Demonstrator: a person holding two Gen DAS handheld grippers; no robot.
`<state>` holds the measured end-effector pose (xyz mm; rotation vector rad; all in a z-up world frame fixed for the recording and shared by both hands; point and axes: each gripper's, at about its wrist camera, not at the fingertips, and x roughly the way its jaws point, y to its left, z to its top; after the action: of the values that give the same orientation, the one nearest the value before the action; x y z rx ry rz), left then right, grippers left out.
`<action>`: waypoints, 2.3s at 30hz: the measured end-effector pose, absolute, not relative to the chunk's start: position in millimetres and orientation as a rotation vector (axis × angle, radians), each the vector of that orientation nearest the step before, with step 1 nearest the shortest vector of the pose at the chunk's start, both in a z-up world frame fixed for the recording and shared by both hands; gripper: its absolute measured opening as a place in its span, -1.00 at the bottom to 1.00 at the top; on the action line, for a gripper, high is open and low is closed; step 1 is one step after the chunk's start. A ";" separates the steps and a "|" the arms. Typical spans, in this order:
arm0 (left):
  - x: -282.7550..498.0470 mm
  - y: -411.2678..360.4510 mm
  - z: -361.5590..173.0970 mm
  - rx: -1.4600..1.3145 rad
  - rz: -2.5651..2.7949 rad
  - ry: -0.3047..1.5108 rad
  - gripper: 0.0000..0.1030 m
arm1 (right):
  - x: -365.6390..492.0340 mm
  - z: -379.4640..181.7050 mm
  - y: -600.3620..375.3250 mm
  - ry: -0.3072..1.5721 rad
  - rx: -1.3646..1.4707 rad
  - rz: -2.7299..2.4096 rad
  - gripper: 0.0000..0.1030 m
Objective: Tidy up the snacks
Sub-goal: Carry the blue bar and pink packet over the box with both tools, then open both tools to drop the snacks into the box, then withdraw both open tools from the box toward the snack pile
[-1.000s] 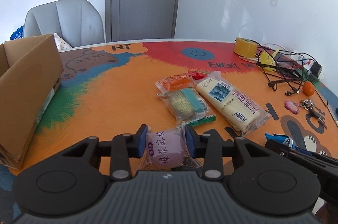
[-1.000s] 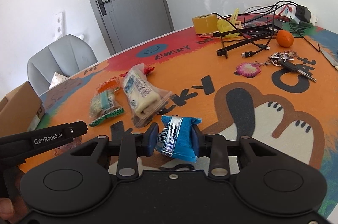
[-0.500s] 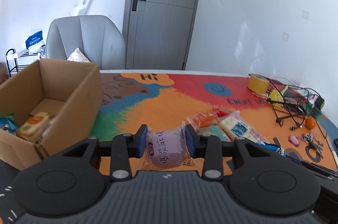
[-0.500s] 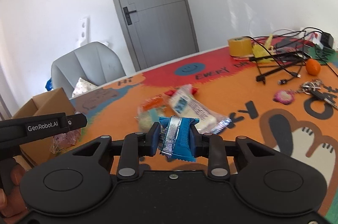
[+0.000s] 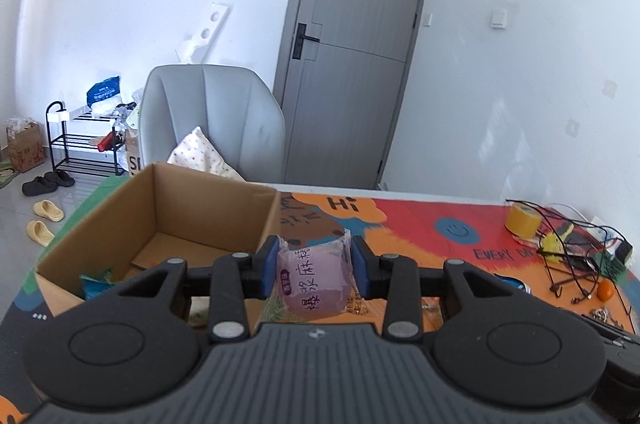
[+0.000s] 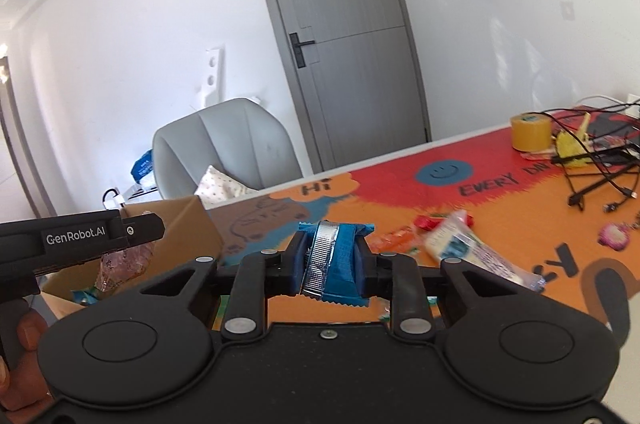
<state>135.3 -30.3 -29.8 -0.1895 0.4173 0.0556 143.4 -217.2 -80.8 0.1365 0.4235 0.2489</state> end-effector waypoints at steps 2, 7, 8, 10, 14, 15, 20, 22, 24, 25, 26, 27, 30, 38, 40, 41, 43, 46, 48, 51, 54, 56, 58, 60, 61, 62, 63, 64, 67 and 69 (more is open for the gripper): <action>136.1 -22.8 -26.4 -0.194 0.067 0.409 -0.29 | 145.7 -77.8 -209.1 0.419 0.136 0.263 -0.52; 139.4 -4.8 -19.8 -0.206 0.095 0.393 -0.29 | 152.3 -71.5 -191.1 0.416 0.139 0.295 -0.52; 140.1 -0.8 -18.6 -0.210 0.103 0.391 -0.29 | 153.5 -70.3 -186.6 0.416 0.137 0.305 -0.52; 141.0 7.4 -17.3 -0.220 0.119 0.386 -0.28 | 156.0 -67.9 -179.2 0.414 0.131 0.324 -0.52; 144.2 25.2 -16.7 -0.236 0.155 0.382 -0.28 | 160.2 -64.3 -162.7 0.409 0.119 0.358 -0.52; 145.1 29.3 -16.8 -0.241 0.163 0.382 -0.28 | 161.4 -63.6 -158.9 0.409 0.117 0.365 -0.52; 149.2 52.4 -19.5 -0.264 0.202 0.389 -0.28 | 169.3 -61.7 -141.1 0.414 0.109 0.399 -0.51; 152.2 60.9 -21.5 -0.277 0.213 0.394 -0.28 | 171.9 -60.8 -134.7 0.417 0.104 0.409 -0.51; 156.4 68.0 -22.9 -0.287 0.224 0.401 -0.28 | 174.3 -59.9 -128.1 0.418 0.097 0.418 -0.51; 158.3 71.3 -23.6 -0.291 0.228 0.403 -0.28 | 175.7 -59.6 -125.5 0.419 0.094 0.420 -0.51; 159.9 74.3 -24.1 -0.296 0.230 0.405 -0.28 | 177.2 -59.5 -122.8 0.421 0.092 0.421 -0.51; 162.1 76.5 -24.8 -0.301 0.233 0.408 -0.28 | 178.4 -59.2 -120.5 0.422 0.090 0.423 -0.51; 167.7 83.9 -27.4 -0.316 0.238 0.423 -0.26 | 182.0 -58.4 -113.8 0.427 0.084 0.426 -0.51; 163.5 105.8 -28.0 -0.351 0.255 0.426 0.11 | 189.0 -58.6 -92.6 0.449 0.062 0.440 -0.50; 158.4 111.4 -26.3 -0.354 0.270 0.413 0.16 | 190.7 -59.0 -86.6 0.454 0.059 0.447 -0.50; 156.4 113.7 -25.8 -0.357 0.277 0.410 0.18 | 191.7 -59.9 -83.3 0.459 0.058 0.451 -0.50; 153.4 120.5 -25.6 -0.365 0.289 0.408 0.21 | 193.5 -60.6 -77.7 0.470 0.056 0.460 -0.50; 147.7 126.8 -25.0 -0.373 0.310 0.407 0.32 | 195.8 -61.0 -69.1 0.479 0.057 0.474 -0.49; 143.7 130.4 -23.7 -0.378 0.326 0.399 0.40 | 197.7 -59.7 -65.2 0.478 0.066 0.482 -0.47; 138.2 133.4 -21.2 -0.376 0.344 0.391 0.47 | 201.1 -58.3 -61.8 0.478 0.080 0.494 -0.35; 134.1 132.7 -20.5 -0.363 0.366 0.389 0.63 | 198.9 -56.9 -65.0 0.477 0.090 0.477 -0.12; 132.0 131.0 -20.2 -0.351 0.379 0.384 0.70 | 196.3 -55.6 -70.2 0.476 0.098 0.471 -0.05; 130.5 128.1 -19.6 -0.345 0.384 0.385 0.76 | 193.0 -54.9 -77.3 0.475 0.107 0.459 0.07; 129.4 123.8 -19.2 -0.345 0.387 0.387 0.84 | 188.9 -55.2 -85.7 0.472 0.114 0.439 0.17; 128.7 121.4 -19.0 -0.344 0.391 0.386 0.86 | 187.0 -55.4 -90.0 0.471 0.115 0.429 0.22; 128.1 118.9 -18.9 -0.342 0.394 0.385 0.88 | 186.3 -55.9 -94.7 0.471 0.117 0.419 0.24; 127.9 116.3 -18.5 -0.341 0.394 0.386 0.89 | 184.9 -55.9 -99.7 0.473 0.121 0.410 0.26; 127.7 113.7 -18.3 -0.341 0.391 0.389 0.90 | 184.1 -55.8 -105.2 0.475 0.126 0.399 0.31; 126.4 105.6 -17.9 -0.338 0.375 0.395 0.91 | 179.2 -55.8 -120.7 0.471 0.129 0.362 0.45; 125.0 98.4 -18.1 -0.331 0.365 0.395 0.92 | 175.4 -56.1 -129.9 0.469 0.124 0.343 0.52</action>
<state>125.0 98.4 -18.1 -0.3312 0.3945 0.3650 175.4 -129.9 -56.1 0.1239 0.4685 0.3434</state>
